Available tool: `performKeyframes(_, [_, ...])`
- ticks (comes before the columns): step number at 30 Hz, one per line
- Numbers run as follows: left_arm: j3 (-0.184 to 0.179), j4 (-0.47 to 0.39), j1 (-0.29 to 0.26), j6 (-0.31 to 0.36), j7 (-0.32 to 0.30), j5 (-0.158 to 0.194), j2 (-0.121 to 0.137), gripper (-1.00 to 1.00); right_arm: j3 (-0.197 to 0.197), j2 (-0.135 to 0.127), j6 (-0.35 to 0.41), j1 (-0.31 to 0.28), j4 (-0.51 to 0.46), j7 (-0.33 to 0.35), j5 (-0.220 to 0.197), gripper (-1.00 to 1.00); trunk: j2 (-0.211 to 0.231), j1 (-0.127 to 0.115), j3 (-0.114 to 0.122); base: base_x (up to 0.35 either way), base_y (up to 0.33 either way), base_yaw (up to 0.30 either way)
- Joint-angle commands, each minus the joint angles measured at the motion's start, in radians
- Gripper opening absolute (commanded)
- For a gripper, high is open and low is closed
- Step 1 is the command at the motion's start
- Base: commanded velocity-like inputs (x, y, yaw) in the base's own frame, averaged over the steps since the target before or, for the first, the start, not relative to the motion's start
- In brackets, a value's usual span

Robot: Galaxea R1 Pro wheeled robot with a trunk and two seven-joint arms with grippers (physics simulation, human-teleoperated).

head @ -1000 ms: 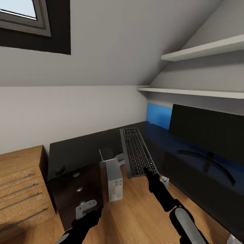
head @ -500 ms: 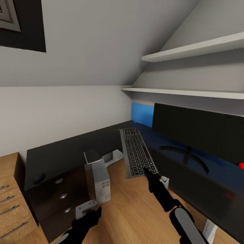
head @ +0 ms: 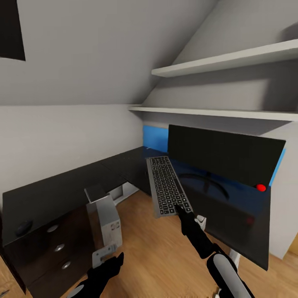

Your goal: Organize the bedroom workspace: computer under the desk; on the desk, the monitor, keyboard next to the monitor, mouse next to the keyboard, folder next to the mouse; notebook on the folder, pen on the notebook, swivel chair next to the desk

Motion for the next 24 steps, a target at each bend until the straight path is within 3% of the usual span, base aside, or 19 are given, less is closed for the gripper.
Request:
performKeyframes(1, [-0.001, -0.002, -0.001, 0.003, 0.007, 0.004, 0.001, 1.0, 0.001, -0.001, 0.002, -0.001, 0.0, 0.005, -0.012, -1.0, -0.001, 0.0, -0.001, -0.041, 0.033, -0.297])
performKeyframes(18, [-0.004, -0.002, -0.001, 0.002, 0.007, 0.004, 0.001, 1.0, 0.0, -0.002, 0.002, -0.001, 0.0, 0.005, -0.012, -1.0, -0.001, 0.0, -0.001, -0.199, 0.182, -0.297])
performKeyframes(24, [-0.004, -0.002, -0.001, 0.002, 0.007, 0.004, 0.001, 1.0, -0.001, -0.002, 0.002, -0.001, 0.0, 0.005, -0.012, -1.0, -0.001, 0.0, -0.001, -0.057, 0.052, -0.297])
